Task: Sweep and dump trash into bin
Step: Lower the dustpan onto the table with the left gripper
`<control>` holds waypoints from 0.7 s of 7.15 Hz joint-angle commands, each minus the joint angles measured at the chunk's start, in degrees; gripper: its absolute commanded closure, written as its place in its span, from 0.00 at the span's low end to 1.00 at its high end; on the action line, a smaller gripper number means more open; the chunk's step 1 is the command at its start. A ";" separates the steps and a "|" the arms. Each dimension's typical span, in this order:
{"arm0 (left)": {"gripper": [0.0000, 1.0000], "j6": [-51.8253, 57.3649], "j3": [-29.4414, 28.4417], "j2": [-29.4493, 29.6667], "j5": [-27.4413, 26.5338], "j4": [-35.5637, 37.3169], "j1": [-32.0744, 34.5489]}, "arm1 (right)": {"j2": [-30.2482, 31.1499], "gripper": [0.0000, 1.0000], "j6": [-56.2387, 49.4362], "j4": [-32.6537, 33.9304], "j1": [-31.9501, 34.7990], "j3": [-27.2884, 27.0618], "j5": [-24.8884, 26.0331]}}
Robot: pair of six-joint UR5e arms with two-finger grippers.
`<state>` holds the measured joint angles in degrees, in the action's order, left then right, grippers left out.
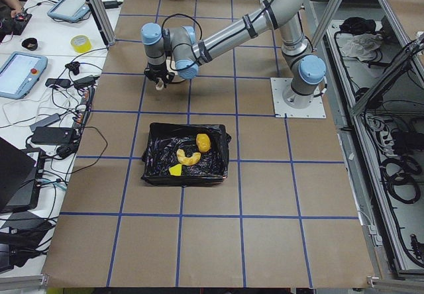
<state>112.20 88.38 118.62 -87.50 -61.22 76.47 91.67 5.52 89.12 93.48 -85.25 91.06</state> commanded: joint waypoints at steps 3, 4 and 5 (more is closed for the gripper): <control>0.26 -0.66 -0.23 0.39 -0.92 0.05 -0.18 | 0.09 0.00 0.02 0.00 0.04 0.00 -0.10; 0.19 -3.10 -0.32 -0.40 -0.13 -0.04 -1.66 | 0.09 0.00 0.02 0.00 0.04 0.00 -0.01; 0.19 -7.30 -0.40 -2.15 4.05 -0.30 -4.46 | 0.00 0.00 0.02 0.00 0.04 0.00 -0.10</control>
<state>108.86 88.10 118.06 -86.84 -61.30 74.59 91.73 5.54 89.12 93.52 -85.25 91.01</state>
